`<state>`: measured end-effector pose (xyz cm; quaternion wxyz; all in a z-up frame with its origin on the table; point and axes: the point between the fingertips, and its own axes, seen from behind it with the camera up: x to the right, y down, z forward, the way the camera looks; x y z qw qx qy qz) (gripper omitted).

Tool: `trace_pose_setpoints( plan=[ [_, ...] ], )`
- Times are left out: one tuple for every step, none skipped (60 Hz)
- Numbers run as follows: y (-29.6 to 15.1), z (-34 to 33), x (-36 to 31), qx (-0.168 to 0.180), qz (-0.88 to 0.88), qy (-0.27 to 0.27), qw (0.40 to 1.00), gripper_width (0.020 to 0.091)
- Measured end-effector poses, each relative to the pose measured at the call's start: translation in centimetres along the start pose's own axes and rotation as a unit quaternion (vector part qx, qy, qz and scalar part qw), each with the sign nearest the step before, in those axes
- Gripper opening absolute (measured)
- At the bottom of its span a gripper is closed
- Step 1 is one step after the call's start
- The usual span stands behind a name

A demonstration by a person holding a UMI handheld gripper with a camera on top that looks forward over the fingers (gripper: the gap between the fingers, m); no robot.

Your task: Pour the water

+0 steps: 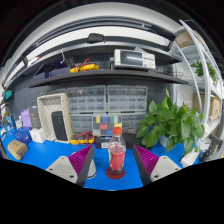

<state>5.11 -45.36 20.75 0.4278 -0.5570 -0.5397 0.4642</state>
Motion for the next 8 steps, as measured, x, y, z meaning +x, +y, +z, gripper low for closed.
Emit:
trace_pose_setpoints(
  plan=[
    [-0.15,-0.05,0.06,0.001,-0.001,0.002,1.000,0.0792],
    [-0.32,-0.05,0.11,0.003,-0.001,0.003,1.000,0.0790],
    [-0.47,-0.09,0.17,0.004,-0.002,0.004,1.000,0.0789],
    [-0.61,-0.11,0.19,0.005,-0.002,0.005,1.000,0.0790],
    [-0.75,-0.10,0.25,0.006,-0.002,0.005,1.000,0.0790],
    [-0.93,-0.14,0.32,0.006,-0.002,0.006,1.000,0.0790],
    [-1.03,-0.14,0.31,0.007,-0.002,0.007,1.000,0.0789],
    [-1.06,-0.21,0.35,0.007,-0.002,0.007,1.000,0.0788]
  ],
)
